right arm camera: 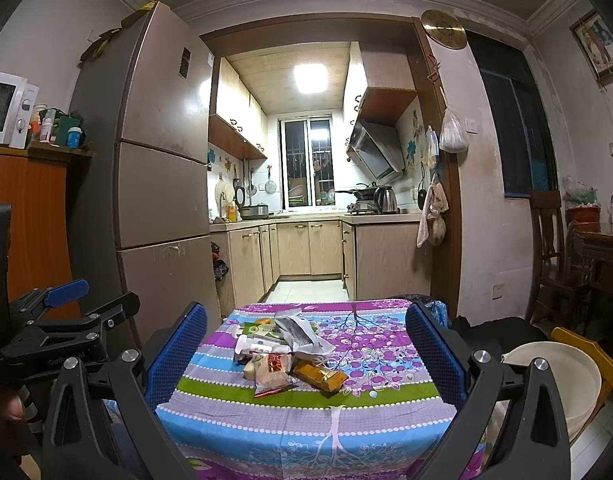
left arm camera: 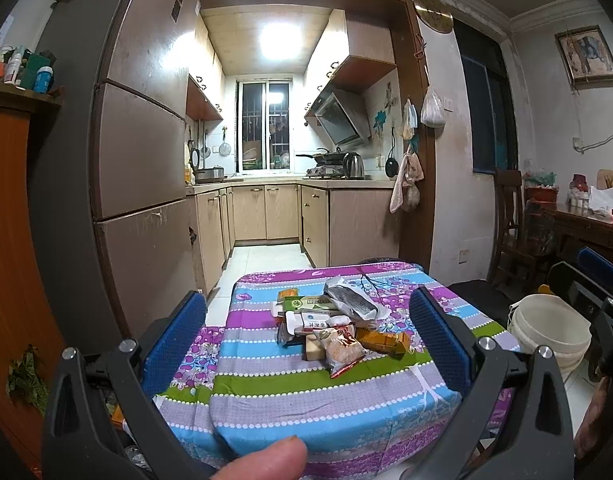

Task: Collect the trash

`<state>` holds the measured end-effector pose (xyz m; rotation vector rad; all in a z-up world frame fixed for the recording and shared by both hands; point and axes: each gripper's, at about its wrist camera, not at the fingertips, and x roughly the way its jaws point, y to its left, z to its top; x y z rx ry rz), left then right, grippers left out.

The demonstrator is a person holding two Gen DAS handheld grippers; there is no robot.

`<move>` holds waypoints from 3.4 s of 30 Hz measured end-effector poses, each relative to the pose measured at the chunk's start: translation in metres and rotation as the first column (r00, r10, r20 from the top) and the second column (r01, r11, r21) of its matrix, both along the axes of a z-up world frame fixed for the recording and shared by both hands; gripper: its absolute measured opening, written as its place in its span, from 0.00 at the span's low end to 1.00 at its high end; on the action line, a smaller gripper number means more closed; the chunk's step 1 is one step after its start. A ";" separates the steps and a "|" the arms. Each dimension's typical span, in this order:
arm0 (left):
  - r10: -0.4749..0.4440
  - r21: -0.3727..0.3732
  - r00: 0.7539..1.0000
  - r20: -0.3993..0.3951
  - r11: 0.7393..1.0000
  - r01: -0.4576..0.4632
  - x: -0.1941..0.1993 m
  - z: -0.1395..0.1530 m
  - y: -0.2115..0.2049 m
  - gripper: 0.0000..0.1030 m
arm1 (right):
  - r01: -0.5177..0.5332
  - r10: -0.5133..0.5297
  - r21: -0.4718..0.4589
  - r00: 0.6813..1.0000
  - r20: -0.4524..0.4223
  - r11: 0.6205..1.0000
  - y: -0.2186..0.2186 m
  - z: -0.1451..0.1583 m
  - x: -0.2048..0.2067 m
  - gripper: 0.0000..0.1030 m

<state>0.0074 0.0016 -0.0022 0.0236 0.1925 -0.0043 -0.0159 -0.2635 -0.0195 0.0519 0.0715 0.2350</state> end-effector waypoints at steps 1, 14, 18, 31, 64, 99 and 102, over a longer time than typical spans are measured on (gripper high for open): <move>0.000 0.000 1.000 -0.001 1.000 0.000 0.000 0.000 0.001 0.95 | 0.000 0.000 0.001 1.000 0.000 1.000 0.000 0.000 0.000 0.96; 0.001 0.000 1.000 -0.001 1.000 -0.001 0.000 -0.001 0.000 0.95 | 0.001 -0.001 0.003 1.000 0.000 1.000 -0.002 0.002 -0.001 0.96; 0.002 0.001 1.000 -0.004 1.000 -0.002 0.000 -0.001 0.000 0.95 | 0.002 -0.002 0.004 1.000 -0.001 1.000 -0.003 0.002 -0.002 0.96; 0.001 0.002 1.000 -0.006 1.000 -0.001 0.000 -0.003 -0.002 0.95 | 0.002 -0.002 0.007 1.000 -0.003 1.000 -0.005 0.002 -0.003 0.96; 0.081 0.010 0.978 -0.193 0.997 -0.081 0.090 -0.037 0.064 0.95 | -0.185 0.165 -0.140 0.976 -0.142 0.973 0.006 -0.023 0.057 0.92; -0.361 -0.374 0.714 -0.600 0.915 0.148 0.271 -0.175 -0.001 0.43 | -0.526 0.229 -0.269 0.698 -0.679 0.807 0.070 -0.174 0.349 0.46; -0.356 -0.370 0.721 -0.594 0.917 0.147 0.273 -0.171 -0.004 0.36 | -0.492 0.216 -0.257 0.713 -0.667 0.832 0.070 -0.171 0.343 0.40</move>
